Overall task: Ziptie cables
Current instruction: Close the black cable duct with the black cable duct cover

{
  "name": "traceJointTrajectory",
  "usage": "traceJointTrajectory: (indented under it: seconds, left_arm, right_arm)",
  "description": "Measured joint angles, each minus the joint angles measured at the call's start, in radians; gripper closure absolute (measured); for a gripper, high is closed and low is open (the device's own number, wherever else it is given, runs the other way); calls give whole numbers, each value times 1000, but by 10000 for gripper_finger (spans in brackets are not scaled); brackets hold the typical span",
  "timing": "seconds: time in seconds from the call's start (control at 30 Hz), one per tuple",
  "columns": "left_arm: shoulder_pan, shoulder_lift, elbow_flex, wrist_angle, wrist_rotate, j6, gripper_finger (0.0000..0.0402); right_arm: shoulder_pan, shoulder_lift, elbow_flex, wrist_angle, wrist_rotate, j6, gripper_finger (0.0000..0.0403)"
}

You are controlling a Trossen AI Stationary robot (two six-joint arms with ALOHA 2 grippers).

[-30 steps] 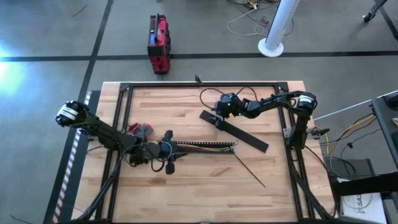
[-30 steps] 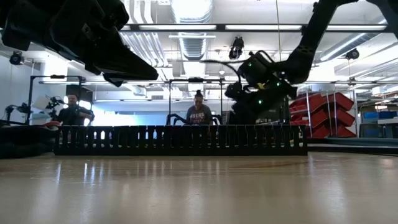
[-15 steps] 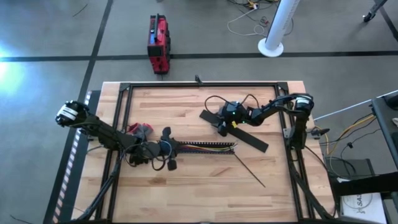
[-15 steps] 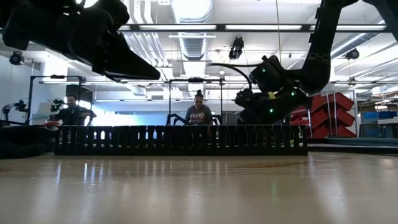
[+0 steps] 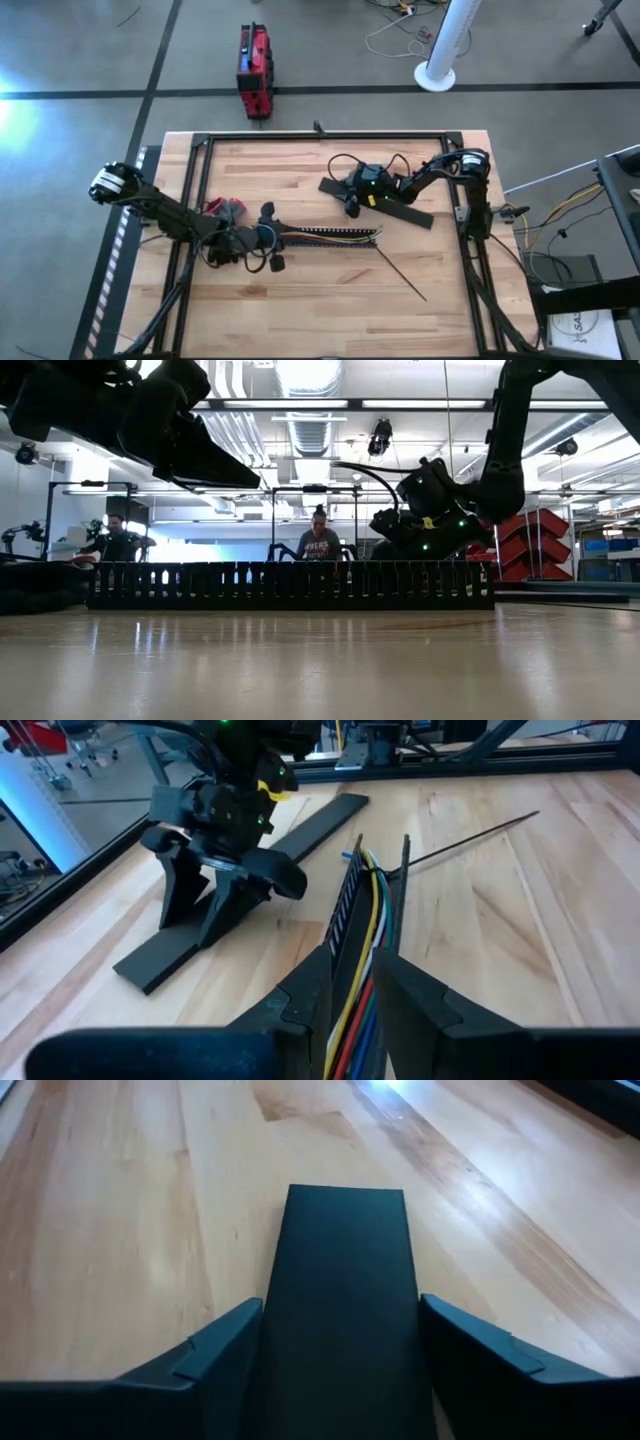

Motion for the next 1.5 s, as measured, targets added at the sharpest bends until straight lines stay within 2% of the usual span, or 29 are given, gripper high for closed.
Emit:
traceJointTrajectory:
  seconds: [0.07,0.23,0.4,0.53,0.67,0.9,1.03,1.13,1.33,1.5]
  left_arm:
    - [1,0,0,-1,0,-1,339]
    - [0,0,0,0,2,-3,334]
    - [0,0,0,1,3,-5,337]
    - [1,0,0,0,3,-1,340]
    - [1,0,0,0,-17,2,336]
    - [1,0,0,0,-47,38,336]
    - [1,0,0,0,-47,80,341]
    - [3,0,12,2,-49,85,340]
    - [5,0,23,1,-50,106,339]
    - [23,0,23,1,-50,101,337]
  right_arm:
    - [-2,2,1,2,-35,-24,181]
    - [-4,3,1,8,-98,-71,180]
    - [-2,5,0,15,-93,-47,130]
    - [-2,5,-1,15,-92,-43,114]
    - [-1,5,-2,17,-89,-18,120]
    - [3,5,-2,22,-18,7,161]
    - [5,5,-2,23,-12,4,180]
    - [7,6,-2,29,-5,6,176]
    - [8,6,-2,35,-2,14,134]
    - [7,9,-8,102,-20,13,132]
